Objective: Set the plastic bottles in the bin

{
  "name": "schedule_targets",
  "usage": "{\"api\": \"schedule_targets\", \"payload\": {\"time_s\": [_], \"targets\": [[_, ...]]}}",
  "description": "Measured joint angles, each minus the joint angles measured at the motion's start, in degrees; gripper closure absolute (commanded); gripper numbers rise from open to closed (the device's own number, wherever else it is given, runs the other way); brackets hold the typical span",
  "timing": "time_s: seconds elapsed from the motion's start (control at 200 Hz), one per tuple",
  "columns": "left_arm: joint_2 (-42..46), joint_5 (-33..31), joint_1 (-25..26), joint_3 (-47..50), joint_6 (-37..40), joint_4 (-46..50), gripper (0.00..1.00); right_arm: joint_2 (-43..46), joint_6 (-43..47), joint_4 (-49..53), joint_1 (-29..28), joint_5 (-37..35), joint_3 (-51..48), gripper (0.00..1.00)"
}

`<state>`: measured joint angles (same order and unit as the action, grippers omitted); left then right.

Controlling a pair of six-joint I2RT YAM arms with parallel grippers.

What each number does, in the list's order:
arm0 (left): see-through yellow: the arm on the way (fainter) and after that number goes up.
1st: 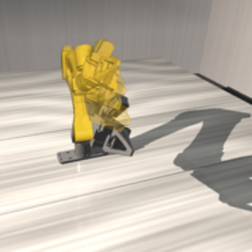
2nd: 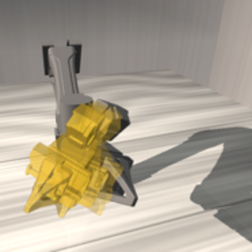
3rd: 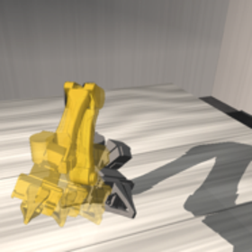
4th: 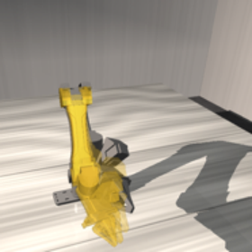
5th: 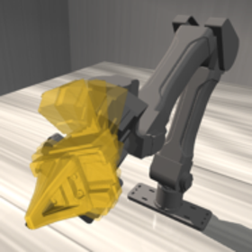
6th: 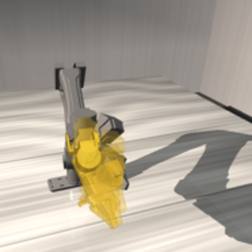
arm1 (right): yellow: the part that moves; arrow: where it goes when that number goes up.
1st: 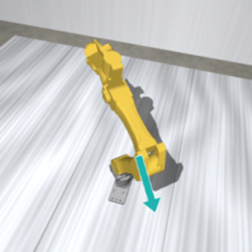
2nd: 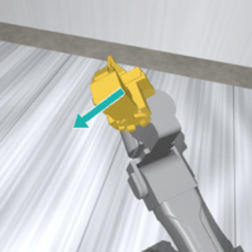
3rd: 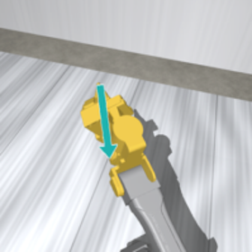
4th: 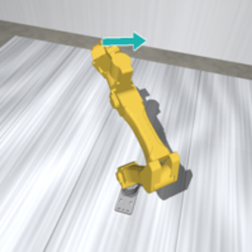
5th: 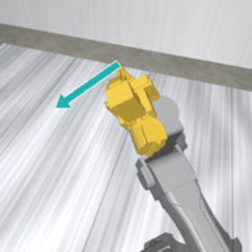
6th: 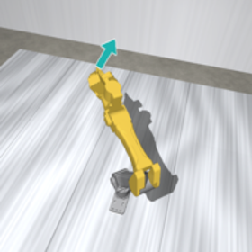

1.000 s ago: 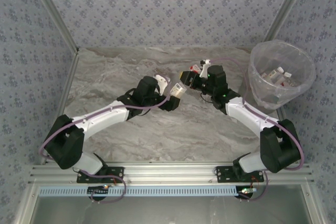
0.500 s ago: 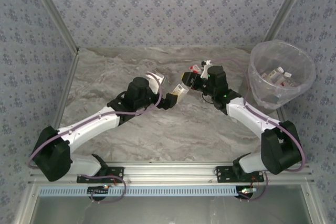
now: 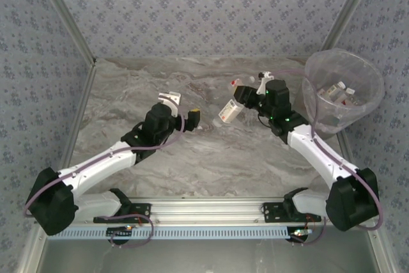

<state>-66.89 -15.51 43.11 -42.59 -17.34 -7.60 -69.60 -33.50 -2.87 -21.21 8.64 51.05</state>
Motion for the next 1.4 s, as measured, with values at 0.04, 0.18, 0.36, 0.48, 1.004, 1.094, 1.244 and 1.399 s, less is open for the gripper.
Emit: {"api": "schedule_targets", "payload": {"time_s": [0.04,0.18,0.36,0.48,1.004,1.094,1.244,1.399], "targets": [[0.2,-1.0,-0.2,0.2,-0.4,0.0,0.00,0.9,0.4,0.8,0.6,-0.3,0.0,0.54],[0.9,-3.3,-0.7,0.9,-1.6,0.0,0.01,4.1,1.9,4.2,3.0,-1.0,0.9,0.54],[1.6,-5.0,-1.0,2.1,-2.3,-0.1,0.00,8.9,4.9,9.0,7.0,-2.6,3.8,0.54],[1.7,-5.2,-1.6,2.4,-2.7,-0.1,0.01,11.8,7.4,12.4,11.4,-3.5,7.1,0.53],[1.7,-5.3,-3.8,3.5,-3.2,-1.3,0.01,17.1,15.1,20.0,31.0,-4.9,19.8,0.53],[1.6,-5.0,-4.0,3.7,-3.4,-1.4,0.01,17.0,15.4,20.0,34.2,-5.3,20.5,0.53],[1.7,-4.4,-4.3,3.7,-3.6,-1.6,0.01,16.2,15.3,19.6,39.4,-6.1,21.1,0.53],[1.6,-4.2,-4.5,3.7,-4.0,-1.6,0.00,15.2,13.7,17.3,44.2,-6.5,21.1,0.53]]}}
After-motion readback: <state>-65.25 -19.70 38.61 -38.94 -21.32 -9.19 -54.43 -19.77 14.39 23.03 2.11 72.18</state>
